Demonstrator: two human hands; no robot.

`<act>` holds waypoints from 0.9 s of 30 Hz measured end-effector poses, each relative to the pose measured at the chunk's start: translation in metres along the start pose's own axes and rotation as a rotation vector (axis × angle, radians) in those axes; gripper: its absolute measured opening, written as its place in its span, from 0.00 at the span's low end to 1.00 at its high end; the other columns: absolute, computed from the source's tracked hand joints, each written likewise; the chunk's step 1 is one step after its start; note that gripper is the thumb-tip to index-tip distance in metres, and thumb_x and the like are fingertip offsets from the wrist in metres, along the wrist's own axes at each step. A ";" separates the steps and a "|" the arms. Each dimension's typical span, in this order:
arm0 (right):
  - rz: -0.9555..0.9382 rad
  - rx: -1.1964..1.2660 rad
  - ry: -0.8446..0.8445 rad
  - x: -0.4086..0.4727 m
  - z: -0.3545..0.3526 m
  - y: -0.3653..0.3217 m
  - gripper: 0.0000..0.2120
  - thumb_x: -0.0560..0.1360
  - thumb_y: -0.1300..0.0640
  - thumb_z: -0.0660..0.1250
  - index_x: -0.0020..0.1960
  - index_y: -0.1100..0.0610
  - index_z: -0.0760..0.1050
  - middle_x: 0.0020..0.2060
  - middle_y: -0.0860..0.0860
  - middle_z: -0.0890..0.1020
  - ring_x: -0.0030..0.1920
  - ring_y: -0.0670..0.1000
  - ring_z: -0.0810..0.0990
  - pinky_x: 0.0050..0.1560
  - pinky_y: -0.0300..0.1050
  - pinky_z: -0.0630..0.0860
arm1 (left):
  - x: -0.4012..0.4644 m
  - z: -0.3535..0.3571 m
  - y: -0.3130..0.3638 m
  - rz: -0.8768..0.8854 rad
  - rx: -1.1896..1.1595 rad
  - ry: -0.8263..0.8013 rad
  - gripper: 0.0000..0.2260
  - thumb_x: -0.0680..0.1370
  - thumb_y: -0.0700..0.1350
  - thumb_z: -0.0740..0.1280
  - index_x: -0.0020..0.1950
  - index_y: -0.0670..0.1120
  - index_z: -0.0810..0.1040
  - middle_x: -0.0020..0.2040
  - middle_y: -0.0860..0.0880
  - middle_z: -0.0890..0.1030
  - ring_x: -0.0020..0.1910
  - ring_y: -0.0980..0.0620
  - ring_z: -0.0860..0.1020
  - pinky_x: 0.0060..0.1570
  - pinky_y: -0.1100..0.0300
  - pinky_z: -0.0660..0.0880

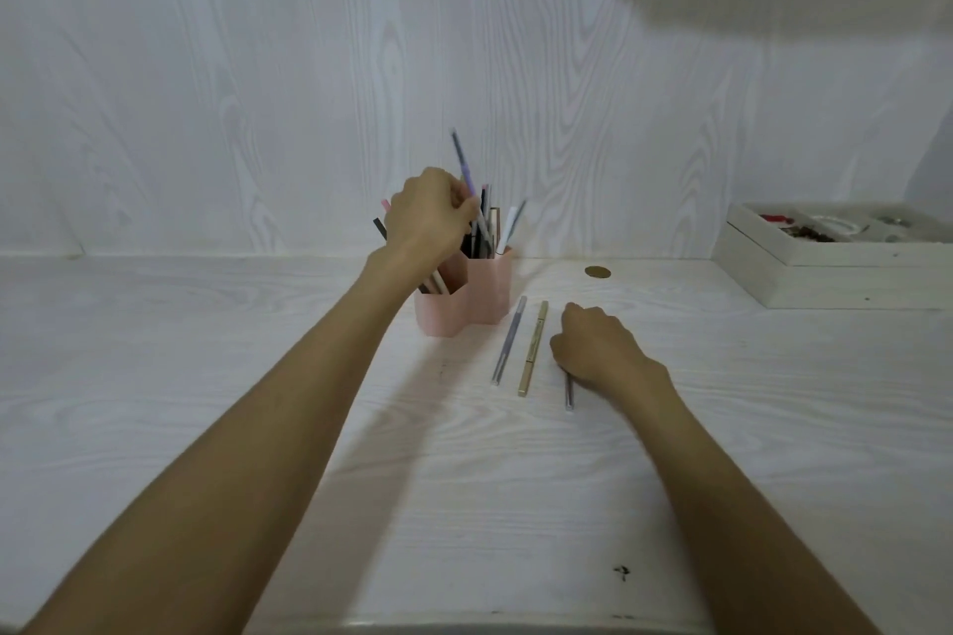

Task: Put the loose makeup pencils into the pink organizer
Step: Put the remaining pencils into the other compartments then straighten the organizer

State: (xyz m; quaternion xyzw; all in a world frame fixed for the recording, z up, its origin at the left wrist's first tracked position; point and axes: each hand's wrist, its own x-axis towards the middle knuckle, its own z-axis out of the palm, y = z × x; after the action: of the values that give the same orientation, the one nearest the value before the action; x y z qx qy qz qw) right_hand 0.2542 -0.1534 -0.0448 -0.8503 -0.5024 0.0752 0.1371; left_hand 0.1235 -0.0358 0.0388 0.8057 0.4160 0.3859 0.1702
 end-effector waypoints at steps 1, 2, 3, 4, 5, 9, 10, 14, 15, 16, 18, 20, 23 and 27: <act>0.002 0.011 -0.011 0.001 -0.001 0.002 0.16 0.79 0.58 0.56 0.33 0.55 0.56 0.42 0.55 0.71 0.44 0.54 0.69 0.42 0.44 0.65 | -0.001 0.004 -0.002 0.003 0.035 -0.028 0.10 0.78 0.45 0.66 0.48 0.41 0.84 0.45 0.44 0.85 0.45 0.46 0.82 0.41 0.58 0.75; 0.002 0.019 -0.016 0.002 -0.001 0.003 0.16 0.78 0.57 0.56 0.33 0.55 0.57 0.39 0.53 0.69 0.44 0.54 0.69 0.41 0.44 0.65 | -0.002 0.008 -0.003 0.005 0.084 -0.058 0.10 0.78 0.45 0.66 0.48 0.40 0.84 0.45 0.43 0.85 0.44 0.45 0.82 0.39 0.59 0.73; 0.004 0.025 -0.018 0.002 -0.002 0.003 0.16 0.78 0.57 0.57 0.33 0.55 0.58 0.36 0.51 0.68 0.43 0.54 0.69 0.39 0.44 0.65 | -0.003 0.011 -0.005 0.001 0.142 -0.092 0.11 0.77 0.45 0.65 0.47 0.40 0.84 0.43 0.43 0.85 0.41 0.45 0.81 0.37 0.59 0.72; 0.006 0.032 -0.014 0.002 -0.002 0.002 0.15 0.78 0.57 0.57 0.33 0.55 0.59 0.34 0.50 0.67 0.42 0.54 0.70 0.36 0.44 0.64 | -0.004 0.014 -0.007 -0.013 0.201 -0.124 0.12 0.77 0.46 0.65 0.46 0.39 0.83 0.40 0.43 0.83 0.38 0.45 0.79 0.34 0.61 0.69; 0.009 0.040 -0.004 0.003 -0.003 0.002 0.15 0.77 0.56 0.58 0.33 0.55 0.59 0.33 0.50 0.66 0.42 0.55 0.70 0.32 0.43 0.62 | -0.005 0.016 -0.008 -0.035 0.247 -0.148 0.12 0.77 0.47 0.65 0.43 0.40 0.82 0.36 0.45 0.80 0.35 0.46 0.77 0.32 0.61 0.67; 0.020 0.052 0.042 0.006 -0.002 0.005 0.11 0.76 0.56 0.60 0.37 0.58 0.65 0.34 0.50 0.69 0.41 0.55 0.71 0.33 0.44 0.63 | -0.003 0.017 -0.011 -0.090 0.292 -0.197 0.15 0.74 0.50 0.68 0.32 0.45 0.70 0.27 0.50 0.70 0.28 0.52 0.69 0.28 0.64 0.63; 0.014 0.039 0.042 0.007 -0.002 0.005 0.09 0.77 0.56 0.59 0.42 0.60 0.69 0.37 0.51 0.72 0.43 0.56 0.72 0.37 0.44 0.65 | -0.002 0.016 -0.011 -0.082 0.287 -0.205 0.14 0.74 0.50 0.69 0.33 0.44 0.72 0.27 0.51 0.71 0.27 0.52 0.70 0.28 0.64 0.62; 0.014 0.006 0.030 0.009 0.000 0.006 0.12 0.80 0.56 0.55 0.54 0.63 0.72 0.53 0.59 0.77 0.52 0.59 0.75 0.45 0.45 0.67 | -0.010 0.009 -0.010 -0.042 0.279 -0.148 0.12 0.73 0.52 0.70 0.44 0.43 0.84 0.34 0.48 0.80 0.34 0.50 0.75 0.31 0.63 0.65; 0.010 0.009 0.028 0.009 0.000 0.006 0.10 0.80 0.57 0.55 0.52 0.62 0.71 0.52 0.59 0.77 0.50 0.58 0.74 0.44 0.45 0.66 | -0.014 0.008 -0.011 -0.023 0.269 -0.103 0.11 0.73 0.51 0.70 0.44 0.45 0.85 0.35 0.49 0.81 0.35 0.50 0.76 0.31 0.64 0.65; 0.013 0.009 0.027 0.010 -0.001 0.006 0.07 0.80 0.58 0.55 0.48 0.61 0.69 0.49 0.58 0.76 0.47 0.57 0.73 0.44 0.45 0.66 | -0.020 0.008 -0.012 -0.003 0.249 -0.058 0.09 0.72 0.51 0.70 0.43 0.47 0.85 0.36 0.49 0.82 0.35 0.51 0.76 0.30 0.64 0.64; 0.018 -0.010 0.018 0.010 -0.003 0.006 0.09 0.79 0.59 0.56 0.40 0.59 0.64 0.43 0.55 0.72 0.43 0.55 0.69 0.42 0.45 0.65 | -0.035 0.012 -0.016 0.012 0.209 -0.024 0.07 0.71 0.51 0.71 0.40 0.49 0.85 0.37 0.52 0.83 0.36 0.51 0.77 0.29 0.65 0.62; 0.016 -0.006 0.022 0.010 -0.003 0.007 0.13 0.77 0.59 0.57 0.35 0.57 0.60 0.38 0.53 0.70 0.42 0.54 0.68 0.36 0.44 0.63 | -0.053 0.025 -0.022 0.023 0.209 -0.088 0.09 0.69 0.54 0.72 0.36 0.49 0.84 0.34 0.54 0.82 0.34 0.53 0.77 0.29 0.66 0.62; 0.013 0.060 0.048 0.013 -0.003 0.008 0.11 0.74 0.57 0.63 0.37 0.58 0.64 0.34 0.52 0.71 0.35 0.52 0.70 0.30 0.43 0.63 | -0.073 0.044 -0.034 0.020 0.216 -0.215 0.16 0.68 0.60 0.73 0.34 0.48 0.81 0.31 0.54 0.80 0.30 0.60 0.72 0.29 0.65 0.61; 0.078 0.688 0.007 0.013 -0.014 0.017 0.15 0.74 0.61 0.66 0.59 0.66 0.74 0.30 0.54 0.82 0.26 0.47 0.81 0.32 0.39 0.80 | -0.078 0.054 -0.045 -0.033 0.180 -0.297 0.16 0.68 0.59 0.73 0.31 0.48 0.80 0.31 0.54 0.80 0.31 0.59 0.73 0.28 0.64 0.63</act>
State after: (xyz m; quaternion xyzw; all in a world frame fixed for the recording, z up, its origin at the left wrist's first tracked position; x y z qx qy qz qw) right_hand 0.2785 -0.1518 -0.0363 -0.7731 -0.4142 0.2425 0.4148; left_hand 0.1127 -0.0693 -0.0604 0.8588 0.4324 0.2210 0.1633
